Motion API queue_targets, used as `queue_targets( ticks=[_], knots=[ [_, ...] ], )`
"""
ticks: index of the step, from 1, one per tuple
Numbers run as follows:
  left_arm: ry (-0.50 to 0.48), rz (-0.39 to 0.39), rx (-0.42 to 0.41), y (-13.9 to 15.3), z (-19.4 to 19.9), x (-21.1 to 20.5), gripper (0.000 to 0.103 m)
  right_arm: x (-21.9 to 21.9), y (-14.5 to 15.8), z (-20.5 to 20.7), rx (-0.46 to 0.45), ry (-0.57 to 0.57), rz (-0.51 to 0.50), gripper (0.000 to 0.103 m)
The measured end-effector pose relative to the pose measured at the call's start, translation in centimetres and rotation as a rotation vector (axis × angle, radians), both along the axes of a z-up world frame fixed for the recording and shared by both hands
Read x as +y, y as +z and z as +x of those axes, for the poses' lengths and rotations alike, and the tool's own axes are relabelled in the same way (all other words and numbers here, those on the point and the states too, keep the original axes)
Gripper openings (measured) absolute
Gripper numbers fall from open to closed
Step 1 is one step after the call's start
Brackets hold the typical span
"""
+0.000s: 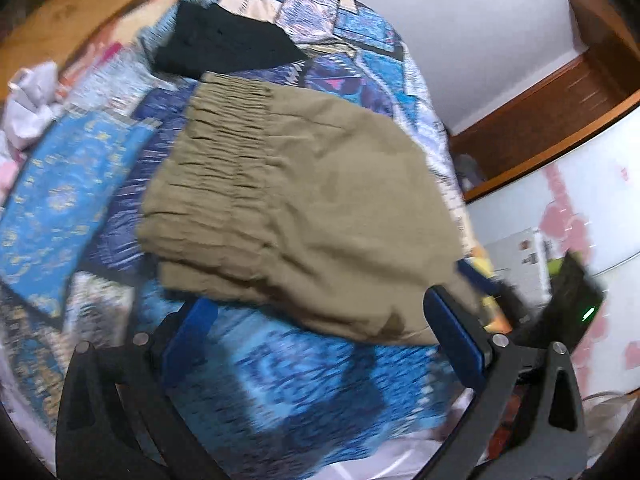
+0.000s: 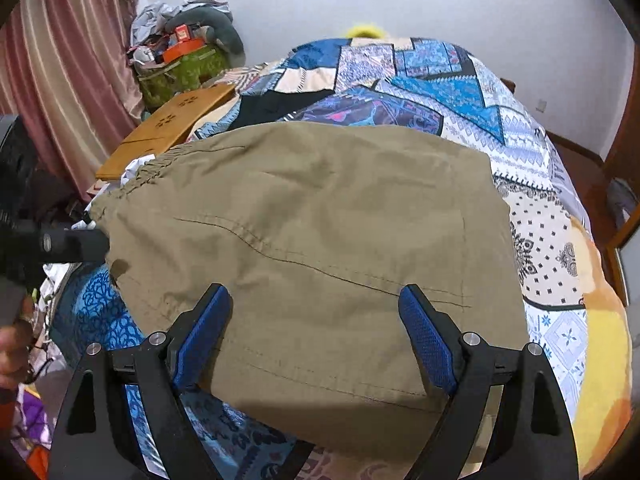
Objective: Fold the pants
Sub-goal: 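Grasp the waistband with the left tool and lift it to fold again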
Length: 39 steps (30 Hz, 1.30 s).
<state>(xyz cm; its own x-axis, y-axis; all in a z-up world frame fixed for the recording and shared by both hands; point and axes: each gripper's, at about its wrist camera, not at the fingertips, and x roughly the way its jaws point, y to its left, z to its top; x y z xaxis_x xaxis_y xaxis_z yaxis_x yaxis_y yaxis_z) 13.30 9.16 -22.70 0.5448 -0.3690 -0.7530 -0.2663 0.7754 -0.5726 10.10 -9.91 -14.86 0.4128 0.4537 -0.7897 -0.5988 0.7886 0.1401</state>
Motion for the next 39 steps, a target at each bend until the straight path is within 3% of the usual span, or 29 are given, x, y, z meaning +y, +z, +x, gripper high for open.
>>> queue_targets(
  ticks=[3,6,7,10,11,13,19,28,32,36,39],
  knots=[
    [0.028,-0.088,-0.003,-0.5,1.3,0.9,0.103,0.0,0.0,0.0,0.006,0.006,0.006,0.085],
    [0.082,-0.11,-0.016,-0.7,2.2,1.6,0.103,0.0,-0.1,-0.1,0.011,0.008,0.017,0.086],
    [0.094,-0.101,-0.018,-0.7,2.3,1.7,0.099,0.0,-0.1,-0.1,0.008,0.01,0.016,0.086],
    [0.166,0.006,0.0,-0.3,2.2,2.0,0.065,-0.1,0.0,-0.1,0.015,0.008,0.017,0.086],
    [0.188,0.018,0.001,-0.4,2.0,2.4,0.055,-0.2,0.2,0.0,0.029,0.002,0.024,0.086],
    [0.219,0.013,-0.002,-0.6,1.5,3.0,0.044,-0.7,0.5,0.1,0.059,-0.003,0.056,0.086],
    [0.24,0.039,-0.007,-0.5,0.8,4.1,0.043,-2.6,1.4,0.3,0.069,-0.04,0.106,0.085],
    [0.237,0.425,-0.11,4.8,0.5,1.9,0.039,-6.5,1.7,0.9,0.005,-0.147,0.045,0.085],
    [0.19,0.571,-0.195,7.6,0.9,-0.8,0.036,-7.9,0.7,1.0,0.037,-0.171,0.033,0.085],
    [0.118,0.656,-0.29,10.2,1.7,-4.4,0.033,-8.9,-0.6,1.2,0.101,-0.192,0.1,0.086],
    [0.052,0.661,-0.341,11.6,2.4,-6.6,0.032,-9.2,-0.9,1.4,0.119,-0.198,0.129,0.088]
  ],
)
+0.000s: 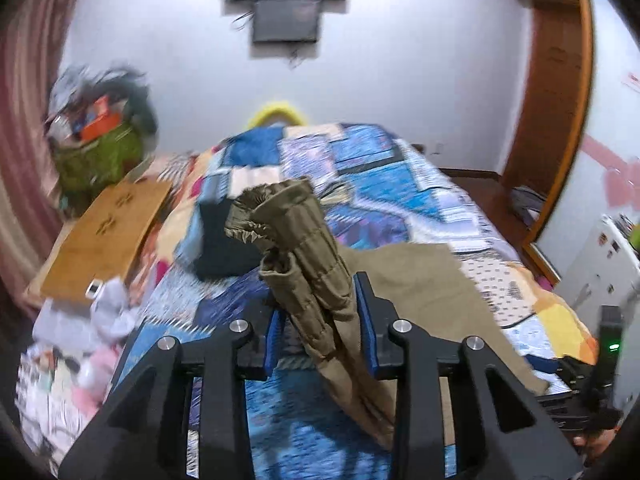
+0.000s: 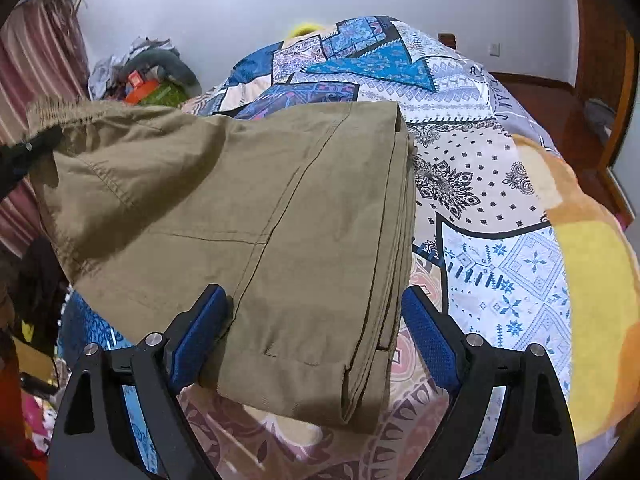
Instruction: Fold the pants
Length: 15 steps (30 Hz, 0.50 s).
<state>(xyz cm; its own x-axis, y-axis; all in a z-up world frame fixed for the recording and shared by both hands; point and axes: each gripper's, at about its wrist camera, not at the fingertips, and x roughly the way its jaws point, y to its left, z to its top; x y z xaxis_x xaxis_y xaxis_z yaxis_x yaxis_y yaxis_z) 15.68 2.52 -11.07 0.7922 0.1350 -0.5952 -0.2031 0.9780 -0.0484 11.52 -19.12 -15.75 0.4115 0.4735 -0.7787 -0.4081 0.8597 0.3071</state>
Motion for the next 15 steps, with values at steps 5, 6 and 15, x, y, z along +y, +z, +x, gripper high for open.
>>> queue_targets(
  ticks=[5,6,15],
  knots=[
    [-0.163,-0.116,0.019,1.1,2.1,-2.8,0.027,0.0,-0.1,-0.2,-0.011,0.006,0.015,0.09],
    [-0.186,-0.134,0.027,1.1,2.6,-3.4,0.027,-0.1,-0.1,-0.3,-0.009,0.006,0.022,0.09],
    [-0.334,-0.158,0.127,-1.2,5.7,-10.0,0.027,-0.7,-0.2,-0.1,-0.009,0.036,0.053,0.09]
  ],
)
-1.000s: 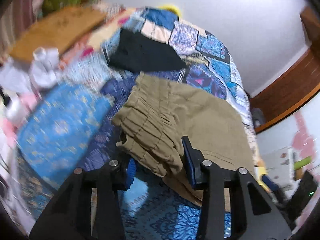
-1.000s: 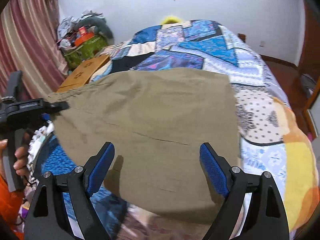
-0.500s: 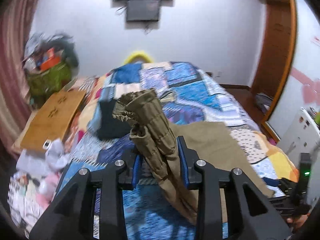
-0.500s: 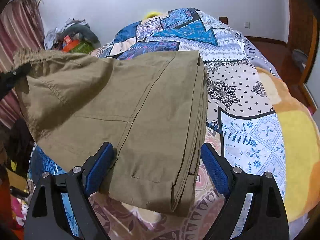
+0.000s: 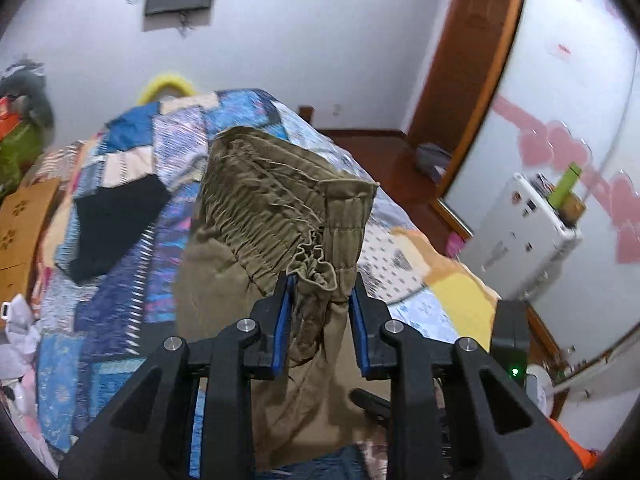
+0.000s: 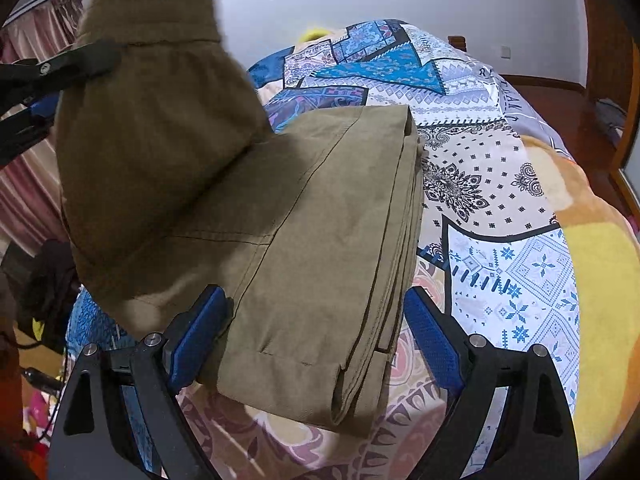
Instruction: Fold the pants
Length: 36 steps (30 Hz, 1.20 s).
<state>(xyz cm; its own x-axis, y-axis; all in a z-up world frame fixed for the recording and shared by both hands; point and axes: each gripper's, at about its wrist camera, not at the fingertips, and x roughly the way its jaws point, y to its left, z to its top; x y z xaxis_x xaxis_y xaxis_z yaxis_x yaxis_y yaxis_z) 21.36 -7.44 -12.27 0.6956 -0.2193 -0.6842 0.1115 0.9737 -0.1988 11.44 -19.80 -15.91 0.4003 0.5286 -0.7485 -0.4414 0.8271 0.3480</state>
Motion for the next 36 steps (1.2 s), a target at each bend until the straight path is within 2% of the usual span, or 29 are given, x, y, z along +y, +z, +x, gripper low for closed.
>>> queue_targets(
  ticks=[7,9,11,13,15,16,17,19,22,24,26,31,34,36],
  knots=[
    [-0.069,0.014,0.107,-3.1,0.5,-3.4,0.027,-0.9,-0.1,-0.2,0.011,-0.008,0.06,0.089],
    [-0.084,0.021,0.145,-3.9,0.6,-4.1,0.03,-1.1,-0.1,-0.2,0.012,-0.008,0.066,0.089],
    [-0.099,0.036,0.183,-4.6,0.6,-4.8,0.056,-1.4,-0.1,-0.1,0.012,-0.014,0.067,0.089],
    [-0.102,0.039,0.194,-4.7,0.3,-4.9,0.069,-1.7,0.0,0.0,0.004,-0.027,0.054,0.089],
    [-0.098,0.062,0.175,-4.4,-0.4,-4.7,0.072,-2.1,0.0,0.1,0.002,-0.039,0.051,0.089],
    [-0.092,0.085,0.167,-4.3,-0.6,-4.6,0.077,-2.3,-0.1,0.1,0.007,-0.044,0.052,0.089],
    [-0.084,0.113,0.156,-4.1,-0.8,-4.3,0.083,-2.5,-0.2,0.2,0.012,-0.049,0.058,0.089],
    [-0.063,0.182,0.132,-3.9,-0.9,-3.6,0.089,-2.7,-0.3,0.4,0.027,-0.052,0.067,0.089],
    [-0.006,0.246,0.128,-3.7,0.2,-1.4,0.09,-2.9,-0.1,0.6,0.019,-0.058,0.053,0.089],
    [0.049,0.246,0.142,-3.7,1.5,0.8,0.092,-3.0,0.1,0.4,0.005,-0.061,0.035,0.089],
    [0.062,0.226,0.177,-4.0,3.1,2.4,0.095,-3.0,0.2,0.3,0.006,-0.064,0.03,0.089],
    [0.108,0.212,0.26,-5.3,9.0,6.5,0.095,-3.2,0.1,0.2,0.023,-0.086,0.045,0.089],
    [0.117,0.247,0.296,-6.6,12.6,7.2,0.095,-3.5,-0.2,0.4,0.046,-0.107,0.06,0.089],
    [0.1,0.297,0.342,-8.2,15.6,7.2,0.095,-3.6,-0.5,0.7,0.074,-0.13,0.079,0.089]
  ],
)
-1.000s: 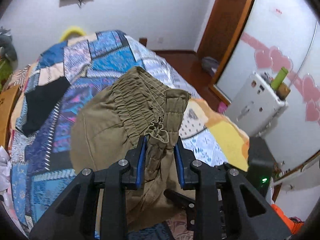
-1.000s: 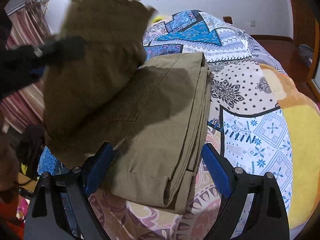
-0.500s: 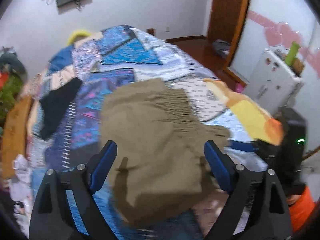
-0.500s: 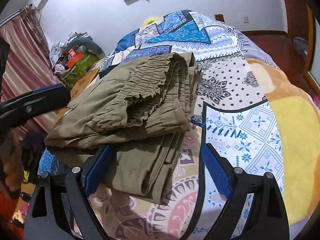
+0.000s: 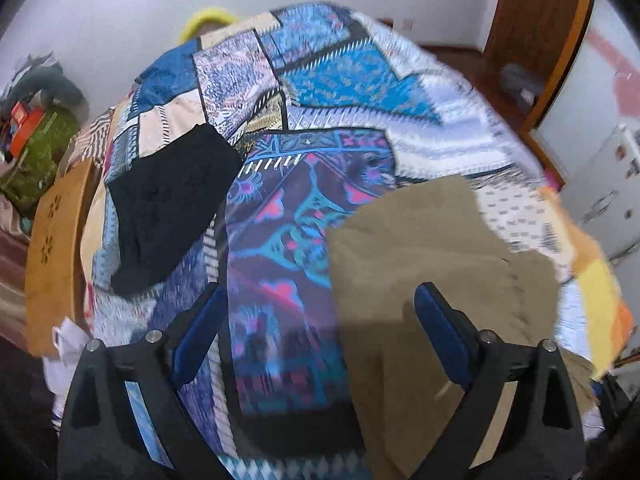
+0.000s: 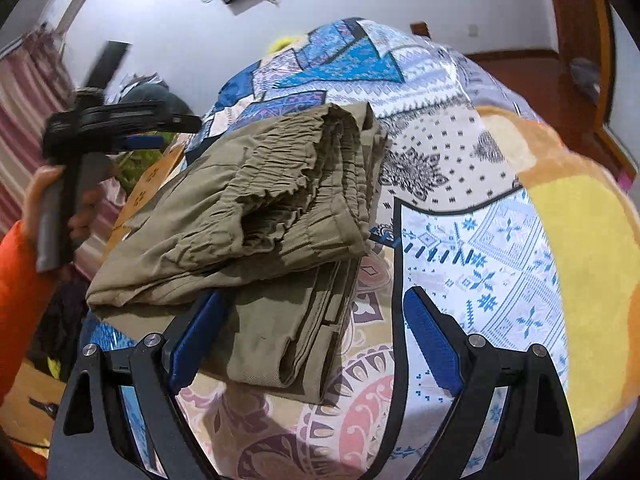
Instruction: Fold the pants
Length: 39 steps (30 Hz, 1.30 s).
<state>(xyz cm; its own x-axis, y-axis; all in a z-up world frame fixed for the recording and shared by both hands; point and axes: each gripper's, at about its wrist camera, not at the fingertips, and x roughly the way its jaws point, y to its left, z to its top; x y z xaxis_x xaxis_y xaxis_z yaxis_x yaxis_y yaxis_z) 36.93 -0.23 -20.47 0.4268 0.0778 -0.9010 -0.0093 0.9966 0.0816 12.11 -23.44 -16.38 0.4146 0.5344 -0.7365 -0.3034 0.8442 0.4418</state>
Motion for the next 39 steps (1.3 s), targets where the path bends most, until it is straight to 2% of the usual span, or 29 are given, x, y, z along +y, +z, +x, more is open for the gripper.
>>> queue_targets(
  ticks=[6,7,10,15,19,25,28,33,36,39],
  knots=[
    [-0.052,0.04,0.155,-5.7,5.4,0.4,0.096,-0.3,-0.9,0.7,0.055,-0.071,0.044,0.089],
    [-0.069,0.048,0.157,-6.6,5.8,0.7,0.102,-0.3,-0.9,0.8,0.059,-0.079,0.048,0.089],
    [-0.091,0.009,0.122,-7.4,5.2,1.7,0.103,-0.3,-1.0,1.0,0.069,-0.086,0.041,0.089],
    [-0.123,0.053,0.053,-7.0,2.7,2.9,0.103,-0.3,-0.3,1.2,0.042,-0.088,-0.047,0.089],
    [-0.084,0.038,0.031,-6.2,0.1,4.9,0.103,-0.8,0.4,1.2,0.026,-0.121,-0.103,0.089],
    [-0.015,-0.041,0.02,-4.9,-6.5,9.0,0.103,-1.6,2.1,0.3,-0.029,-0.165,-0.133,0.089],
    [-0.006,-0.052,-0.001,-4.7,-10.3,9.8,0.103,-1.1,3.1,0.3,-0.073,-0.176,-0.167,0.089],
    [0.035,-0.1,-0.02,-4.4,-15.3,11.1,0.103,-0.4,4.2,0.7,-0.091,-0.156,-0.13,0.089],
    [0.068,-0.15,-0.037,-4.5,-16.6,11.9,0.103,0.6,3.9,1.0,-0.103,-0.125,-0.131,0.089],
    [0.107,-0.219,-0.017,-4.8,-16.5,12.7,0.103,1.7,2.5,1.6,-0.057,-0.098,-0.137,0.089]
  ],
)
